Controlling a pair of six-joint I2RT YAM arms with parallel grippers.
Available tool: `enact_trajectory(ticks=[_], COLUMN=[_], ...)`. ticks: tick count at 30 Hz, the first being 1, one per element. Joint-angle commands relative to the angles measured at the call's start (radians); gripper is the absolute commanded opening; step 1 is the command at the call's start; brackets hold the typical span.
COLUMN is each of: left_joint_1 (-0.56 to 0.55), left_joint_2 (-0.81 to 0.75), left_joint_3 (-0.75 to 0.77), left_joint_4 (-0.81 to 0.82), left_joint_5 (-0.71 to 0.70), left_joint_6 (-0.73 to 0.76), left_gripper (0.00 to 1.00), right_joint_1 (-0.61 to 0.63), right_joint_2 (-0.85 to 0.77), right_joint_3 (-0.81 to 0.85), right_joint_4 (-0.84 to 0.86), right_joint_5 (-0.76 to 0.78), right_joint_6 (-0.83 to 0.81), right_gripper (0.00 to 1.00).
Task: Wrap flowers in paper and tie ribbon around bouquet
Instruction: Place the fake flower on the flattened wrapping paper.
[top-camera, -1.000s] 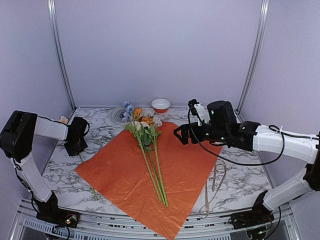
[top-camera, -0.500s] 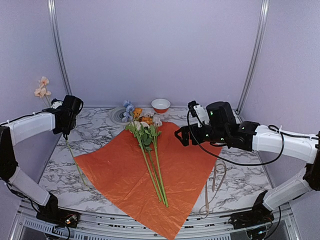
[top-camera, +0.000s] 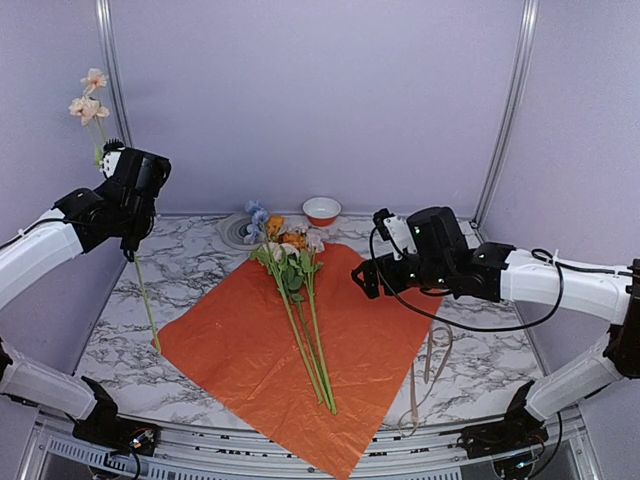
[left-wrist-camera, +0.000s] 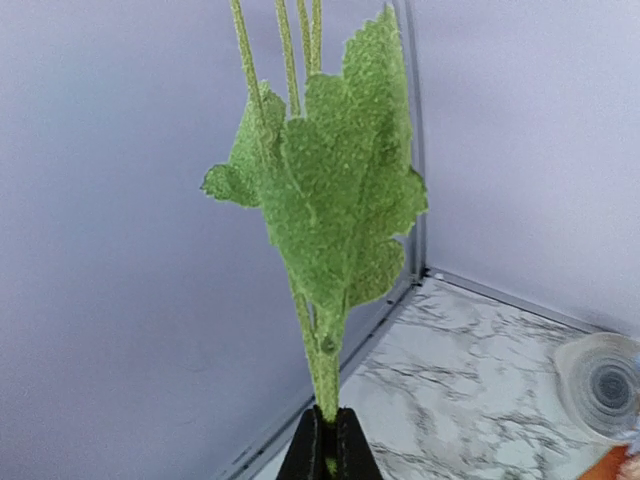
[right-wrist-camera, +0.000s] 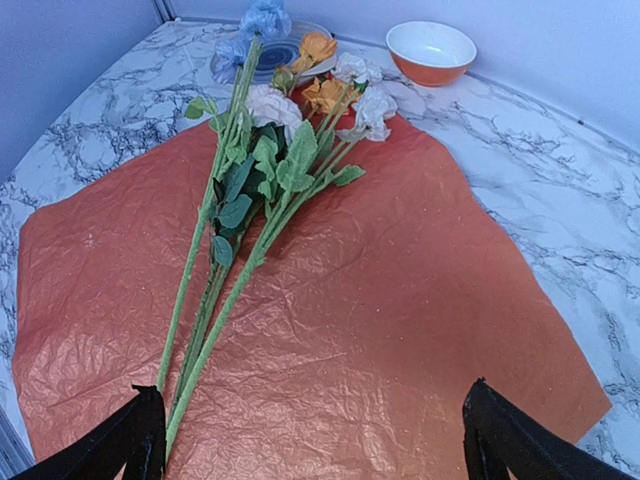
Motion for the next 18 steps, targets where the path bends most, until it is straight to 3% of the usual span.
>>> enact_trajectory(ticks=[1,5,9,16,18], left_joint_1=[-0.191,-0.313,-0.357,-0.389,-0.389], left_joint_2=[0.007,0.099,0.224,0.497,0.581], left_joint_3=[0.017,-0.035,-0.106,-0.012,0.051], left_joint_4=[-0.011,0.148,0.390,0.602,0.587], left_joint_5=[0.265,0.503,0.712,0.828,0.805], left_joint_6=[-0.117,-0.230,-0.354,-0.452,-0.460], left_gripper=[0.00,0.00,0.00,0.00,0.00], right_joint_1=[-0.025,-0.066,-0.108,-0.126,-0.126], right_joint_2=[0.034,0.057,0.057,0.058,0.065], right_joint_3=[0.059,0.071,0.038,-0.013,-0.010], right_joint_4=[-0.046,-0.102,-0.109,-0.092,-0.101], right_joint_5=[0.020,0.029,0.020,-0.009,-0.010], right_joint_6=[-0.009,0.007,0.014,0.023,0.026], right_gripper=[1.00,1.00,1.00,1.00,1.00])
